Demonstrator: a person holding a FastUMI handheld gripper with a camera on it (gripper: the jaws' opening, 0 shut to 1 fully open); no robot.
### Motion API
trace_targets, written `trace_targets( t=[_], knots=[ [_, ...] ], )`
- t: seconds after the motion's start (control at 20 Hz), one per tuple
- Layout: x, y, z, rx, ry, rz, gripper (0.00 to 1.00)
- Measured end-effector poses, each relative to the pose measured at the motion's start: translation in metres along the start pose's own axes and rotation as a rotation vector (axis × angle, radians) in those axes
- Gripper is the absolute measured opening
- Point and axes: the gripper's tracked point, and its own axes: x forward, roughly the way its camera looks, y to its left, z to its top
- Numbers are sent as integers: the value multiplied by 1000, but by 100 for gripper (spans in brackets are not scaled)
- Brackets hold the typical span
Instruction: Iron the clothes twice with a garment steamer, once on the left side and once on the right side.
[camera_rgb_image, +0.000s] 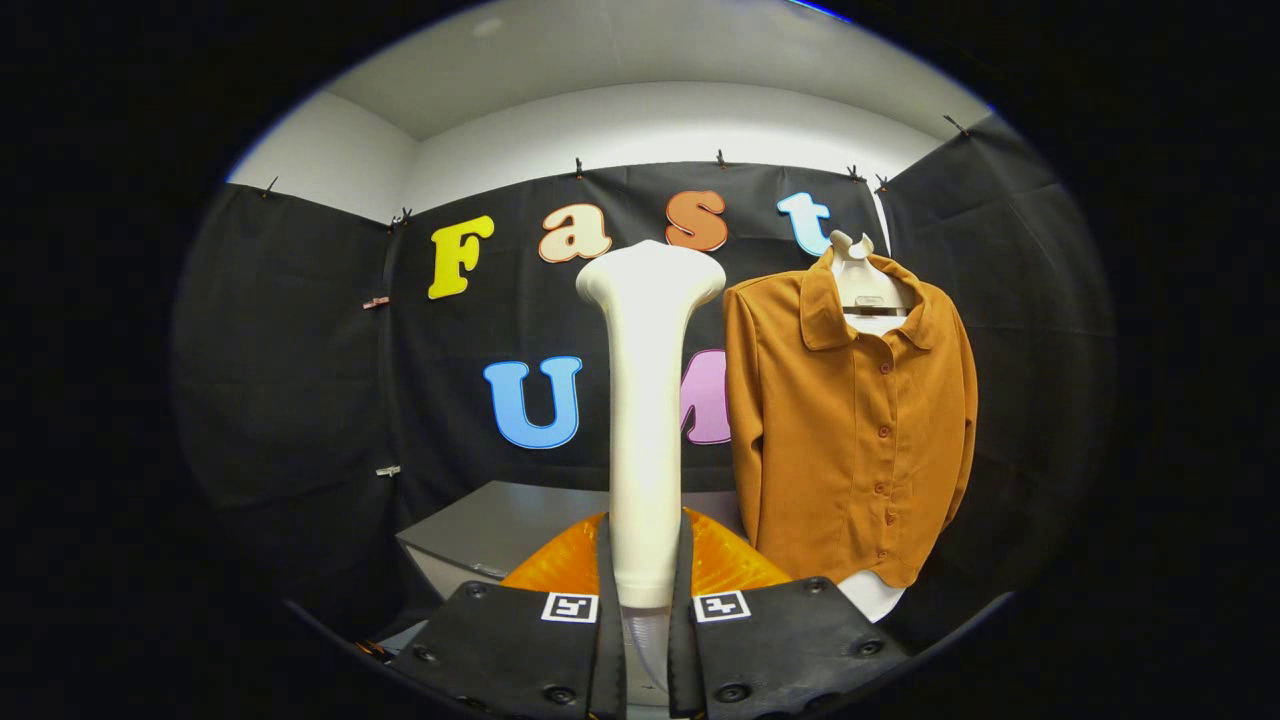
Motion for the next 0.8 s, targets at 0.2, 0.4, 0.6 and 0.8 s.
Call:
trace_targets(
  t=[0.2, 0.4, 0.6, 0.8],
  knots=[
    [-3, 2, 1, -9, -3, 1, 20],
    [-4, 0, 4, -9, -9, -3, 20],
    [-4, 1, 6, 0, -12, -4, 20],
    [-5, 2, 6, -2, -11, -5, 20]
  ],
)
